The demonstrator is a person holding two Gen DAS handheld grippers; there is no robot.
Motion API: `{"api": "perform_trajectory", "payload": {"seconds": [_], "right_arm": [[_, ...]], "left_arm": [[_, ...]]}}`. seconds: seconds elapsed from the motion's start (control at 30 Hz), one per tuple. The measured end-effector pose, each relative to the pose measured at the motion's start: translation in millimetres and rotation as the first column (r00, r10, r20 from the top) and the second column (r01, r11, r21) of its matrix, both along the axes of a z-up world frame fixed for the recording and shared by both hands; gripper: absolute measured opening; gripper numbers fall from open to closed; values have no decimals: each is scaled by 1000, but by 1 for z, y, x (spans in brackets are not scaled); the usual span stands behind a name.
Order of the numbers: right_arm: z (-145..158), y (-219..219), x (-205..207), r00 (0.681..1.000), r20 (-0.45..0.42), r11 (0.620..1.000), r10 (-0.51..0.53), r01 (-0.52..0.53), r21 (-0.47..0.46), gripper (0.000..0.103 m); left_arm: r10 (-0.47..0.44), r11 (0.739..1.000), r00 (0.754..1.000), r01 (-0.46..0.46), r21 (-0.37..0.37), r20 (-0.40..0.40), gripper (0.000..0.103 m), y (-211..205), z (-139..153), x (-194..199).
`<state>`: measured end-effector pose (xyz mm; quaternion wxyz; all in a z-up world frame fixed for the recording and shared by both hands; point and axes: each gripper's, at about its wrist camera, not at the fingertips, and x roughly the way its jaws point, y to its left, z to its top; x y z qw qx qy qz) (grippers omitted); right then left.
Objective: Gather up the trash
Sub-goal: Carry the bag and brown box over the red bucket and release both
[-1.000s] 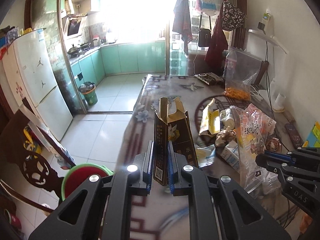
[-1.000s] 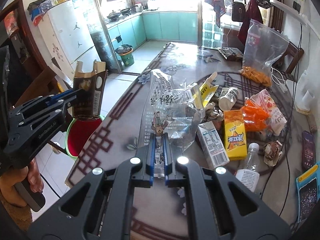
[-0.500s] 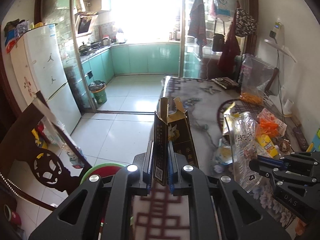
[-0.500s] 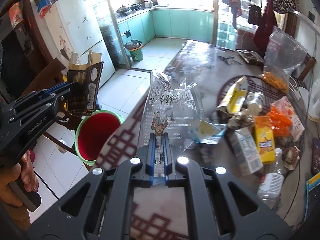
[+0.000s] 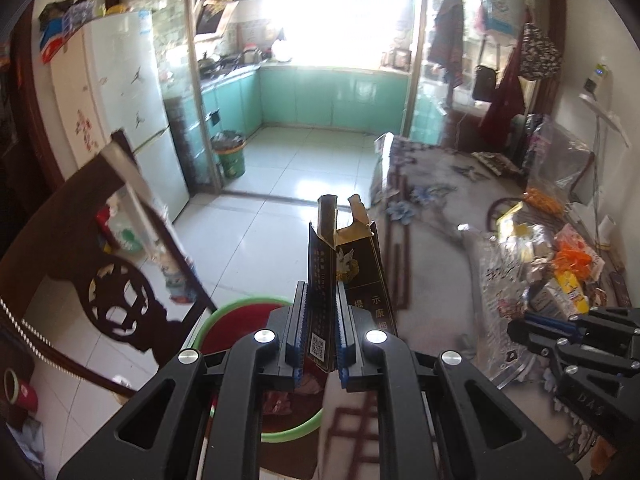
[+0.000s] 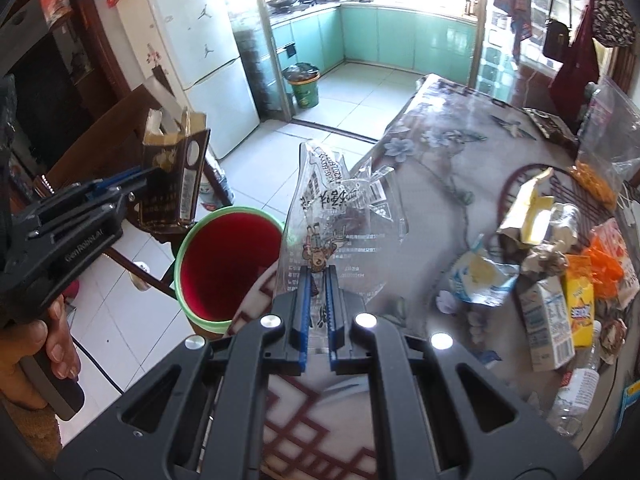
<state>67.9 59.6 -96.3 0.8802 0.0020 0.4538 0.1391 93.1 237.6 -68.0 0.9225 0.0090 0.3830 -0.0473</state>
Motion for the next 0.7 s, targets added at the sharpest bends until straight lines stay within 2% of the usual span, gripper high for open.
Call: {"api": "perform_trajectory", "payload": {"seconds": [0.1,0.3,0.43,0.7], "right_arm": [[-8,16,10,999,-20,999,40,-40,0,7],[-25,52,29,991,-52,992,126,-126,-13,7],[-34,71,42,985,-68,987,160,-162,-19,8],[-46,95,62,975,-95,979,199,-202,-32,7]], "left_arm": [[52,998,996,-54,-33,-79,10,22,-23,8],[150,984,965,-168,-67,-213,10,65,-68,20],[178,979,951,-197,-52,-252,10,78,-87,26],[188,978,940,-205,-30,-286,10,84,-101,47]]}}
